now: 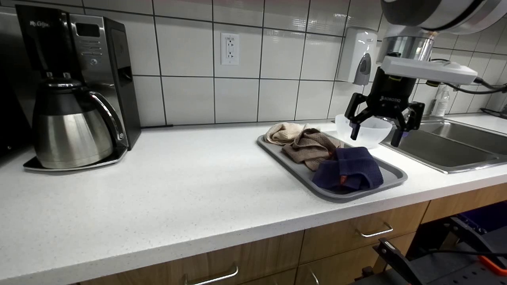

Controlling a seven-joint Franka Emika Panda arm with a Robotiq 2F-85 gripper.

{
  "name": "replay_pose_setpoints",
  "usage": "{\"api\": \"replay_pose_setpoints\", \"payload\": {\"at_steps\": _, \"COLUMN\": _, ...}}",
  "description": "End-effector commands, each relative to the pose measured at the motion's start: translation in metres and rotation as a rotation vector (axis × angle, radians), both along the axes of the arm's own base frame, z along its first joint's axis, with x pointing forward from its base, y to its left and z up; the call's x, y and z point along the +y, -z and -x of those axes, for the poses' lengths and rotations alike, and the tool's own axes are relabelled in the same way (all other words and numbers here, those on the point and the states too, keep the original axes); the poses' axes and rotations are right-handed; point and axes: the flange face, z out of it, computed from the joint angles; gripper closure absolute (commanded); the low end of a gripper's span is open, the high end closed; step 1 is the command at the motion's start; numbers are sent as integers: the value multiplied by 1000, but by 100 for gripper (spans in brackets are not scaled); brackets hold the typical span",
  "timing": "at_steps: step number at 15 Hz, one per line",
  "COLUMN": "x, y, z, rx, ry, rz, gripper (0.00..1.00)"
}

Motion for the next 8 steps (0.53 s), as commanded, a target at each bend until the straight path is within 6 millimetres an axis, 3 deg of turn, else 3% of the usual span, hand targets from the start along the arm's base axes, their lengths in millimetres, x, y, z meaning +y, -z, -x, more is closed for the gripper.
{"api": "replay_pose_setpoints", "payload": {"at_steps": 1, "x": 6, "y": 15, "z": -4, "rx": -1, "ry": 10, "rz": 30, "gripper": 0}}
{"api": "replay_pose_setpoints", "payload": {"at_steps": 8, "x": 5, "y": 41, "z": -8, "rx": -5, "ry": 28, "rz": 56, "gripper": 0}}
